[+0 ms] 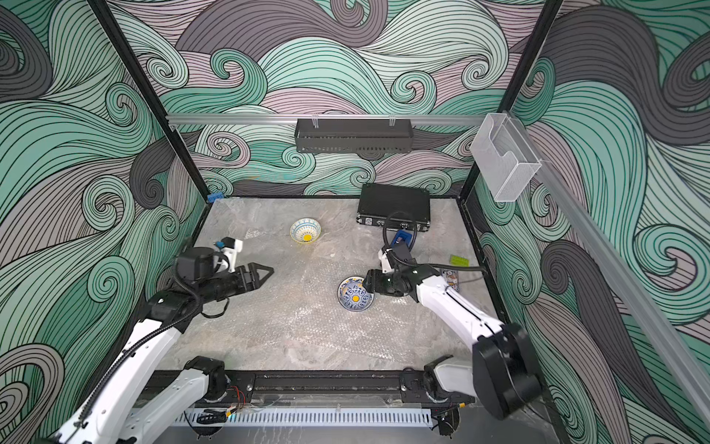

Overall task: Wrap bowls in bubble wrap
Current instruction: Place the bowl on the bubble wrap, then wrap the bowl in bubble wrap.

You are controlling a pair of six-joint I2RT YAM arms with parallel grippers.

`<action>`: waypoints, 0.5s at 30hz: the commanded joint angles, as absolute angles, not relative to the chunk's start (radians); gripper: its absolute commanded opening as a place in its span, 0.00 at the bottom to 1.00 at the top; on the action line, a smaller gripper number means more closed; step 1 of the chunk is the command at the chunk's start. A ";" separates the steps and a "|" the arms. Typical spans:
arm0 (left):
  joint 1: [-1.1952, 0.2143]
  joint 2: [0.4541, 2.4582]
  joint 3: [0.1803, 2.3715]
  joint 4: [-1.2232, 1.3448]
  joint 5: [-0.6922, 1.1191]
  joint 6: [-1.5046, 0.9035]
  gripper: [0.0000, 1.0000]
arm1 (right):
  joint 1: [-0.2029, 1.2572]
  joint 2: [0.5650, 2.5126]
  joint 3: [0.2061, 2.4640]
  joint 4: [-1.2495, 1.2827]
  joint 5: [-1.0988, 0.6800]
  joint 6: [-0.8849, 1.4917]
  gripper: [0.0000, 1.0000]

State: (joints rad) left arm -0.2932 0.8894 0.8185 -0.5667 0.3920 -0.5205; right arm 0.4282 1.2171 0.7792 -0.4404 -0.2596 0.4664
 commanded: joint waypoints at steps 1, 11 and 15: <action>-0.416 1.063 0.921 -0.481 0.256 -0.544 0.73 | 0.431 1.117 0.708 -0.386 -0.188 0.455 0.68; -0.466 1.756 1.252 -0.492 0.284 -0.456 0.64 | 0.431 0.973 0.595 -0.309 -0.155 0.471 0.67; -0.473 1.853 1.282 -0.425 0.247 -0.450 0.63 | 0.432 0.984 0.584 -0.296 -0.157 0.474 0.67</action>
State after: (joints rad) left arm -0.4629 1.8305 1.2369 -0.4591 0.2779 -0.4763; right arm 0.4282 0.9859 0.5953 -0.3283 -0.1780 0.4717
